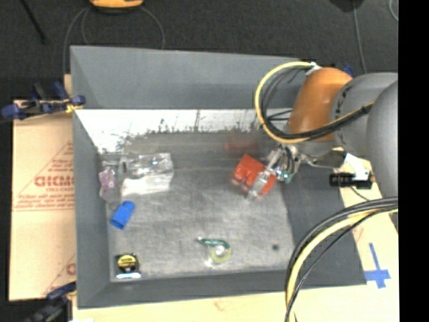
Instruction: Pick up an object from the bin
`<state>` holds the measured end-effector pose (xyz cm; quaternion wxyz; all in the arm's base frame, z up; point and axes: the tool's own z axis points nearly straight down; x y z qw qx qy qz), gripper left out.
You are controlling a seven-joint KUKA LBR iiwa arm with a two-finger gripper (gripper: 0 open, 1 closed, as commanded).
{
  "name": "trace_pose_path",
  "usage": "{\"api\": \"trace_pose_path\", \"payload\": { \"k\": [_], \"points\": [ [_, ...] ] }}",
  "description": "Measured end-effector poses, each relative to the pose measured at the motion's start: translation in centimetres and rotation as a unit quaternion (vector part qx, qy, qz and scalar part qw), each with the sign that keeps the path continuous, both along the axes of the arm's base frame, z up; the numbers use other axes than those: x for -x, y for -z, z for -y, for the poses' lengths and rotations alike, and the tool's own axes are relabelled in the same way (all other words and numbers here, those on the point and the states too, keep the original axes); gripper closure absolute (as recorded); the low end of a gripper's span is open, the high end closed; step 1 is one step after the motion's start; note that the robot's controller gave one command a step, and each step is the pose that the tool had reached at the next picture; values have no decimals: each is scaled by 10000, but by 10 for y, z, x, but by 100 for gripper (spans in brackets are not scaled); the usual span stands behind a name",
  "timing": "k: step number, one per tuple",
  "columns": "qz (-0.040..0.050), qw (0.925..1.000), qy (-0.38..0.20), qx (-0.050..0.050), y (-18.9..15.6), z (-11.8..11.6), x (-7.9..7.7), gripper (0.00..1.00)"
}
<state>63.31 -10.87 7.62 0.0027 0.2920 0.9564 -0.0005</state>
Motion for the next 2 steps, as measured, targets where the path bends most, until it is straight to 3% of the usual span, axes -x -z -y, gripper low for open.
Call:
{"api": "trace_pose_path", "payload": {
  "k": [1, 2],
  "points": [
    [-14, 10000, -10, -12, -2, -1, -1, 100],
    [16, 10000, -27, -2, -35, 0, -3, 100]
  ]
}}
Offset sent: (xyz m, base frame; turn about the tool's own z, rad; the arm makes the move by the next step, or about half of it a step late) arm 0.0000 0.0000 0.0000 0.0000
